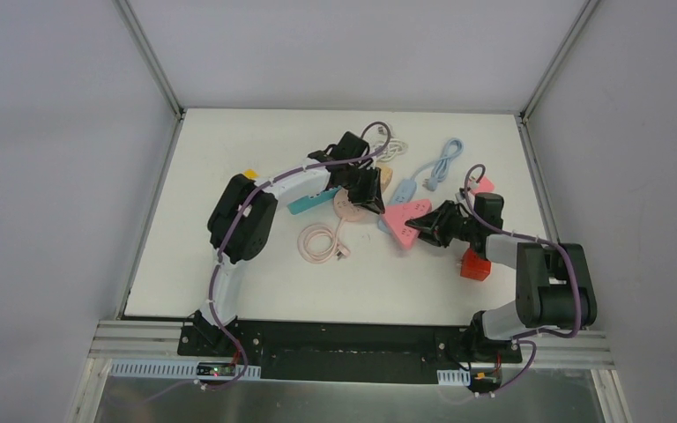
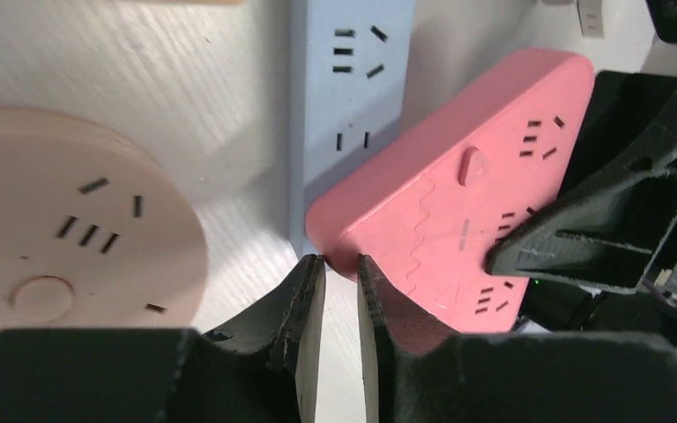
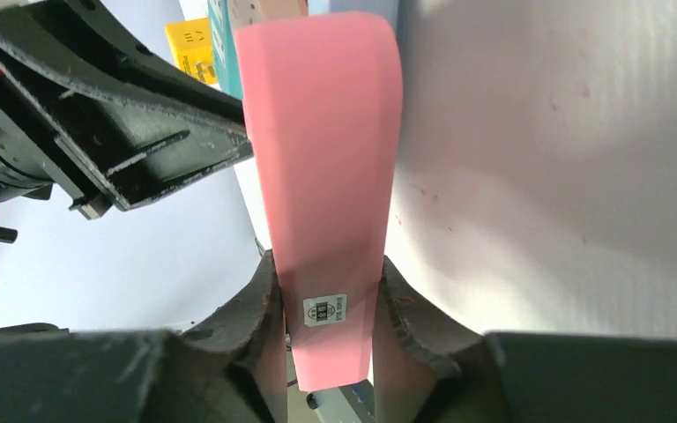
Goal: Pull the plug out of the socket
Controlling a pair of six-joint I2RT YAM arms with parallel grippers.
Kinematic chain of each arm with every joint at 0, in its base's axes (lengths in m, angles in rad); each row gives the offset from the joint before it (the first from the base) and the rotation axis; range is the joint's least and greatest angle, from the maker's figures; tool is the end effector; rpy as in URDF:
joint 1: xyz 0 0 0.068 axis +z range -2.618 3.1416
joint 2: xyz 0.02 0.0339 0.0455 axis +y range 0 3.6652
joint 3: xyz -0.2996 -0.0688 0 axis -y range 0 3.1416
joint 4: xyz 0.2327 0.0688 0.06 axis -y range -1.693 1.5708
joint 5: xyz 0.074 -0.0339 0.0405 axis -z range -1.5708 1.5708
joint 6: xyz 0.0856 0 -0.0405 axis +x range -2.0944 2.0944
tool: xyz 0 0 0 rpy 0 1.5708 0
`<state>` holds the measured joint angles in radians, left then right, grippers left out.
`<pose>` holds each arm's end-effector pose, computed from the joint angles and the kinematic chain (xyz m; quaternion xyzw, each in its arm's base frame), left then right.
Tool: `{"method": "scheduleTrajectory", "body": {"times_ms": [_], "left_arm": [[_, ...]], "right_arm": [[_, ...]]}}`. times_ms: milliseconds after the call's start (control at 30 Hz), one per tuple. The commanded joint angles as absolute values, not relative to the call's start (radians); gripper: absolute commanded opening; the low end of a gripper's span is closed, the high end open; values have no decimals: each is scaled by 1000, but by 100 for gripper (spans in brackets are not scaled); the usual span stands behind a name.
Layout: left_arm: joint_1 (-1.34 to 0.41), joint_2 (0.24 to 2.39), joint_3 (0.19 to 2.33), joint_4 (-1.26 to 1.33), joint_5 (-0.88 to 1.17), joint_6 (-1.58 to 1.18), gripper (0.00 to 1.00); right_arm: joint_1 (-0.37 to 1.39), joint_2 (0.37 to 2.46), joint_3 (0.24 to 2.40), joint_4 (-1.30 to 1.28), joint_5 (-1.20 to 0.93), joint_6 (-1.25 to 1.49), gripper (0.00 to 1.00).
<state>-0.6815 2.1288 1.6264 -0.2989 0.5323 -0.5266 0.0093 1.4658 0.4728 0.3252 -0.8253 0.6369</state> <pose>0.3720 -0.3577 0.2021 0.1676 0.8839 -0.4063 0.1596 0.2691 0.0654 0.1675 0.0880 0.8380 0.4691 0.2644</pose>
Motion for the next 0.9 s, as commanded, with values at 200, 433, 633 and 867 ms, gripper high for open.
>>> {"method": "scheduleTrajectory", "body": {"times_ms": [200, 433, 633, 867], "left_arm": [[-670, 2126, 1773, -379, 449, -570, 44], [-666, 2213, 1904, -465, 382, -574, 55], [-690, 2310, 1965, -560, 345, -558, 55], [-724, 2393, 2031, -724, 243, -554, 46]], "right_arm": [[28, 1505, 443, 482, -876, 664, 0], [57, 1539, 421, 570, -977, 669, 0], [91, 1559, 421, 624, -1013, 679, 0], [95, 1603, 428, 624, -1003, 685, 28]]}}
